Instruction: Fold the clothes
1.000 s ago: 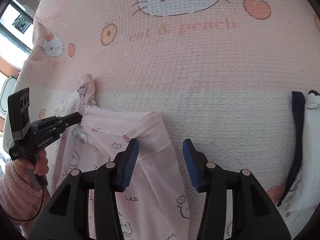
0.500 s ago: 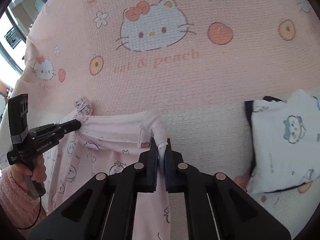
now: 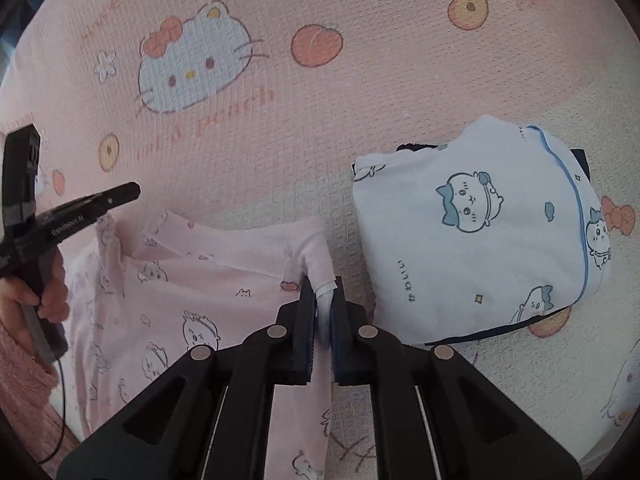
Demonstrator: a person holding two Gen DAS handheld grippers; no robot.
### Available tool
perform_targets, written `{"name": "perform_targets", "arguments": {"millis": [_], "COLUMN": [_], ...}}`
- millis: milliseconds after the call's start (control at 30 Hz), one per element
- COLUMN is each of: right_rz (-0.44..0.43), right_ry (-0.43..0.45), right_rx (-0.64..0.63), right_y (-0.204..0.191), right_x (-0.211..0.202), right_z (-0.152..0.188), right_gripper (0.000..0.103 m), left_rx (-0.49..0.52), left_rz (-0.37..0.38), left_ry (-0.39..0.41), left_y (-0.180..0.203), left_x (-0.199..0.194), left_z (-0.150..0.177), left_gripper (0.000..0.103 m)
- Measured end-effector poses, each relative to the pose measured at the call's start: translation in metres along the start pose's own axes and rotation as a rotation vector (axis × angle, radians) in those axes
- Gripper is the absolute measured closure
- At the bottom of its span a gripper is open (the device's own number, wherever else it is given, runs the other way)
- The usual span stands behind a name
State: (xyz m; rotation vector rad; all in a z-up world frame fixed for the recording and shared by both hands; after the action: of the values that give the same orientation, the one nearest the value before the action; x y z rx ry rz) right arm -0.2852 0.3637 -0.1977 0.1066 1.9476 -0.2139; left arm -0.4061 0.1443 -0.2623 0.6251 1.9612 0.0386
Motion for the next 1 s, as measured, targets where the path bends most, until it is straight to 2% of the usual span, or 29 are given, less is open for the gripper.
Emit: {"name": "perform_targets", "arguments": {"millis": [100, 167, 233, 367, 600, 733, 833, 933, 1000], "right_rz": [0.045, 0.082, 0.100, 0.070, 0.066, 0.071, 0.066, 0.057, 0.050], "right_ry": [-0.032, -0.035, -0.027, -0.013, -0.081, -0.107, -0.115, -0.118, -0.121], "right_rx": [-0.022, -0.027, -0.013, 0.011, 0.006, 0.002, -0.005, 0.003, 0.014], "right_y": [-0.001, 0.003, 0.009, 0.017, 0.011, 0.007, 0.006, 0.007, 0.009], "right_x": [0.004, 0.003, -0.003, -0.014, 0.005, 0.015, 0.018, 0.017, 0.017], "right_z": [0.001, 0.002, 0.002, -0.001, 0.000, 0.004, 0.006, 0.006, 0.006], "right_gripper": [0.094, 0.086, 0.084, 0.080, 0.079, 0.078, 0.075, 0.074, 0.074], "left_rx": [0.042, 0.056, 0.063, 0.091, 0.160, 0.157, 0.154, 0.171, 0.163], "left_rz": [-0.009, -0.003, -0.004, -0.054, -0.149, -0.210, -0.264, -0.323, -0.326], "left_ry": [-0.043, -0.064, -0.081, -0.076, -0.104, -0.112, -0.104, -0.093, -0.085], "left_y": [0.007, 0.010, 0.012, 0.018, 0.041, 0.050, 0.062, 0.073, 0.077], "left_x": [0.008, 0.013, 0.020, 0.026, 0.041, 0.050, 0.058, 0.061, 0.057], "left_z": [0.015, 0.024, 0.028, 0.031, 0.025, 0.022, 0.021, 0.021, 0.020], "left_gripper": [0.102, 0.101, 0.101, 0.095, 0.088, 0.083, 0.085, 0.097, 0.097]}}
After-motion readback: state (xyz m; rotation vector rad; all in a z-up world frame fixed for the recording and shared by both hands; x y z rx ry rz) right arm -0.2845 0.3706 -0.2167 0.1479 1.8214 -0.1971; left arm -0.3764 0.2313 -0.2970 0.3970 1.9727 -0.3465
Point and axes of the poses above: each gripper's, at about its wrist camera, not at the fingertips, and x roughly the way its jaws point, y to its right, z to its underside, the point moved 3 cm from there along x, roughly the way its jaws point, and after that the axes turned 5 degrees about z, right-handed, at the moved point
